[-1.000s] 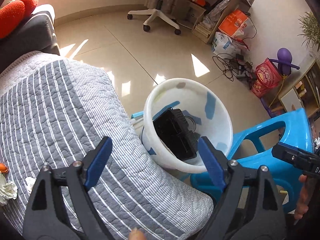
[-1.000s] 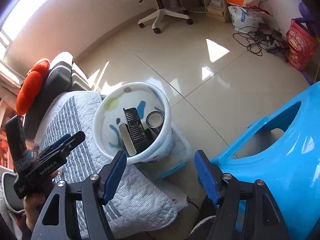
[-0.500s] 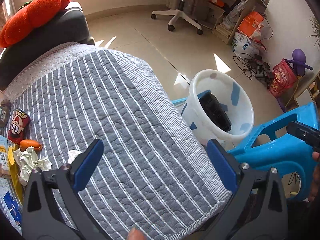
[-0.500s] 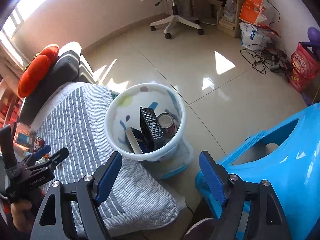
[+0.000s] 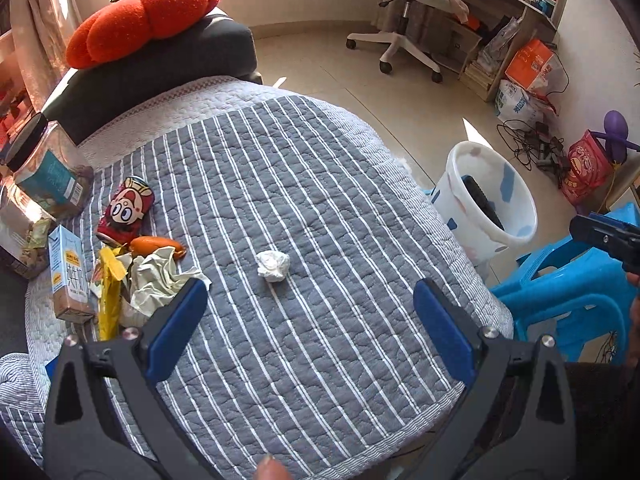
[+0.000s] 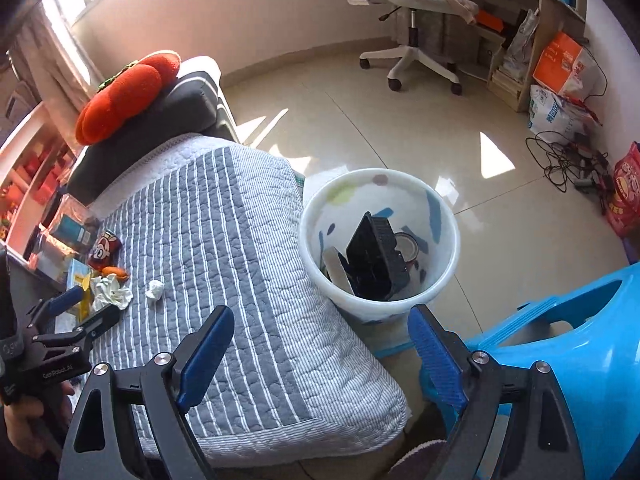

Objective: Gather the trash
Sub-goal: 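Return both tools over the bed, then grasp the milk carton with the left tool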

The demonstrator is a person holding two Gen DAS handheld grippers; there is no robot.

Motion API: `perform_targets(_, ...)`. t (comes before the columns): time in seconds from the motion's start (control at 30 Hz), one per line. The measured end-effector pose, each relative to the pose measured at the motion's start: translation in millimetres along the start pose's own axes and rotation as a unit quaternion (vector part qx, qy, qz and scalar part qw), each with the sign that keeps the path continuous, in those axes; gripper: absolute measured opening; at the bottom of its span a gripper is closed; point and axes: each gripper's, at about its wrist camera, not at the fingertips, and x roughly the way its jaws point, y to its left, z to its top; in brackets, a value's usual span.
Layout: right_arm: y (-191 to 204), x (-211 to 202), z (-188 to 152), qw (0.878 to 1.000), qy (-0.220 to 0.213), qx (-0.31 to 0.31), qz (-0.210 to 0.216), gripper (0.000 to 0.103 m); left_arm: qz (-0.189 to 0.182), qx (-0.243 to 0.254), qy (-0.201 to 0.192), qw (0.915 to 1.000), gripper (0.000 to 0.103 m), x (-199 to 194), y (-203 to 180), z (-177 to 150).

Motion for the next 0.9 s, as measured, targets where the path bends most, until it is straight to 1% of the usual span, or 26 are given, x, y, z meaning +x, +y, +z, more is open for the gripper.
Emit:
perform_targets(0.37,52,14,-2,0.999,0.006,-0.046,0.006,0.091,0.028,-0.046,-0.004,0.9985,0.102,-21,68,-25)
perform_targets(0.5,69,20,-2,0.998,0.009,-0.060,0.009,0.091,0.031,-0.064,0.004,0.9975,0.102,-26,89,-32)
perform_targets(0.63,84,27,-2,0.997,0.013,-0.074,0.010,0.091,0.036,-0.084,0.024,0.9955,0.102,-27,112,-38)
perform_targets(0.77,99,34,-3,0.996,0.021,-0.086,0.010,0.091,0.046,-0.125,0.042,0.9902,0.102,-29,147,-44)
perform_targets(0.9,116,43,-4,0.994,0.029,-0.103,0.009,0.091,0.049,-0.192,0.042,0.9793,0.102,-35,194,-48)
